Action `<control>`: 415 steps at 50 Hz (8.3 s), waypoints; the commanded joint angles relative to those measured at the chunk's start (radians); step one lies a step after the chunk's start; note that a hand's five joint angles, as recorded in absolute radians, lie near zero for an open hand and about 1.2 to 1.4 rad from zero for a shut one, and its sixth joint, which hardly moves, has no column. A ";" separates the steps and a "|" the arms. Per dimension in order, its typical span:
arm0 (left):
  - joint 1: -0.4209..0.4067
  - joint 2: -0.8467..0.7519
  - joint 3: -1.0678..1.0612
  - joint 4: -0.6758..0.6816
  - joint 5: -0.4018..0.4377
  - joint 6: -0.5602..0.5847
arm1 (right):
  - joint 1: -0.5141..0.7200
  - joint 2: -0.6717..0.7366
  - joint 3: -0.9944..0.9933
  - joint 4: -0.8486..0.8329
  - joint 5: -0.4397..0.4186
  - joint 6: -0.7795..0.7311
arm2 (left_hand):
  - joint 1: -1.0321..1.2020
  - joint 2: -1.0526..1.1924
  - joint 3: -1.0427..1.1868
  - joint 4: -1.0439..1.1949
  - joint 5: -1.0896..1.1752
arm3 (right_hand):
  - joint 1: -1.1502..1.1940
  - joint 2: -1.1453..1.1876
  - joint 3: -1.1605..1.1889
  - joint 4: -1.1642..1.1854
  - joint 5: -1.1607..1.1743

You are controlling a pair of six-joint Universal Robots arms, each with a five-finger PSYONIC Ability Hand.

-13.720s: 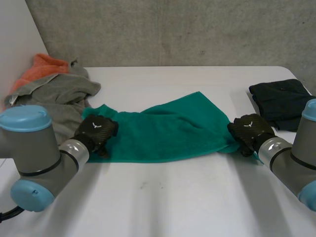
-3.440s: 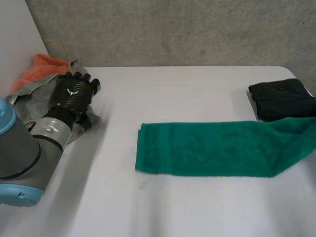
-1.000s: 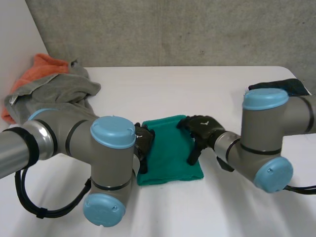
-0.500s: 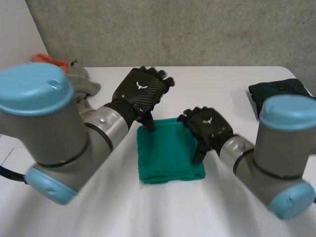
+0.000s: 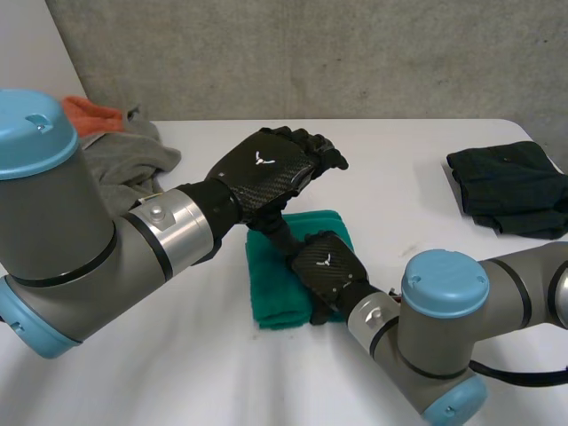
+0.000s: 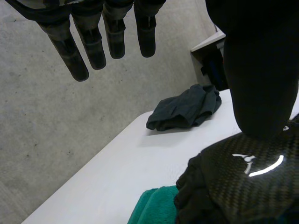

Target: Fold the laundry.

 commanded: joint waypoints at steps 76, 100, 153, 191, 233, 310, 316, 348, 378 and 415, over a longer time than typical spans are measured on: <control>0.030 0.052 -0.015 0.003 -0.049 -0.006 | -0.973 0.333 -0.499 -0.332 -0.542 0.059 | -0.014 0.016 0.007 0.016 0.031 | 0.978 0.916 0.914 0.916 0.940; -0.081 0.090 -0.048 0.006 -0.033 -0.004 | -1.309 -0.095 -0.377 0.333 -0.133 -0.221 | -0.023 0.007 -0.002 0.007 0.022 | -0.244 -0.306 -0.307 -0.305 -0.282; 0.598 -0.658 0.403 0.189 -0.040 0.370 | -0.330 -0.284 0.219 0.034 -0.193 -0.215 | 1.095 1.125 1.116 1.125 1.140 | -0.244 -0.306 -0.307 -0.305 -0.282; 0.070 -0.005 -0.172 0.162 -0.078 0.110 | -0.496 -0.351 0.144 0.082 -0.127 -0.145 | 0.112 0.142 0.133 0.142 0.157 | -0.244 -0.306 -0.307 -0.305 -0.282; -0.036 -0.304 0.005 -0.021 -0.435 -0.173 | -0.290 -0.051 -0.195 0.513 -0.333 -0.048 | 0.095 0.124 0.116 0.125 0.139 | 0.978 0.916 0.914 0.916 0.940; 0.002 0.287 0.066 -0.130 -0.437 0.199 | -0.237 0.297 -0.675 0.602 -0.479 0.317 | 1.095 1.125 1.116 1.125 1.140 | -0.244 -0.306 -0.307 -0.305 -0.282; 0.005 0.310 0.067 -0.130 -0.437 0.199 | -0.197 0.342 -0.740 0.516 -0.406 0.429 | 1.095 1.125 1.116 1.125 1.140 | 0.786 0.723 0.722 0.724 0.747; 0.188 0.296 -0.107 -0.107 -0.426 0.192 | -0.421 -0.341 -0.513 0.823 -0.219 -0.126 | 1.095 1.125 1.116 1.125 1.140 | 0.978 0.916 0.914 0.916 0.940; 0.140 -0.023 -0.071 0.008 -0.428 0.185 | -0.407 0.164 -0.573 0.099 -0.074 -0.419 | 1.095 1.125 1.116 1.125 1.140 | -0.244 -0.306 -0.307 -0.305 -0.282; 0.139 0.040 -0.038 0.036 -0.431 0.180 | -0.488 0.086 -0.433 0.555 -0.112 -0.042 | 1.095 1.125 1.116 1.125 1.140 | 0.198 0.136 0.134 0.136 0.160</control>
